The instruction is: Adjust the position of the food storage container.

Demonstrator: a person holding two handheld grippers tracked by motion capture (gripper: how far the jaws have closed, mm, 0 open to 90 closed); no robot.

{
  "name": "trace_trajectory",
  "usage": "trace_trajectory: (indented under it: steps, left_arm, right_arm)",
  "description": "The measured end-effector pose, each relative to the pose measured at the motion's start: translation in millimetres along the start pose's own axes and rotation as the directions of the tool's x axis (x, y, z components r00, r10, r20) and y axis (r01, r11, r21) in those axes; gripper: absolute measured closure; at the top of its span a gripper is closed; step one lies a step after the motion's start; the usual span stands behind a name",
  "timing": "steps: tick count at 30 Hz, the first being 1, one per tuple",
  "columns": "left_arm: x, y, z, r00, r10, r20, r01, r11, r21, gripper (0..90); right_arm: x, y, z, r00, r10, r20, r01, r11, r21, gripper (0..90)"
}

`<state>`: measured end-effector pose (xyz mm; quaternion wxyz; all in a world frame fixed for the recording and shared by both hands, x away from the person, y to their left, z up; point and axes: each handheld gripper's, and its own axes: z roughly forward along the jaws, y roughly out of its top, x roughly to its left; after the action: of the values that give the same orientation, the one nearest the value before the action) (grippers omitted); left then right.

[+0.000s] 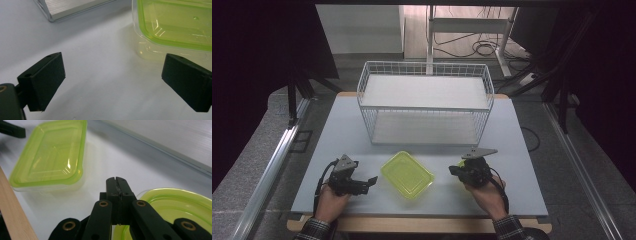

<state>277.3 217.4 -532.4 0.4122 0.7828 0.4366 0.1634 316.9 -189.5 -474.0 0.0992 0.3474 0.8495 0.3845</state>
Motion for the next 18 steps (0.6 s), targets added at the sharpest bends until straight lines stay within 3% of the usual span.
trace_trajectory:
  steps: [6,18]
  left_arm:
    - [0.4,0.0,-0.4,1.0,-0.002,0.001,0.002,1.0,0.0,4.9]
    - [-0.8,-0.3,0.4,0.9998,0.016,-0.011,-0.016,0.9998,0.008,4.8]
  right_arm:
    - [-2.3,-2.6,2.4,0.9999,-0.001,0.017,0.001,1.0,0.017,89.4]
    - [-23.2,-16.5,-16.7,0.9947,0.039,0.095,-0.041,0.999,0.011,89.4]
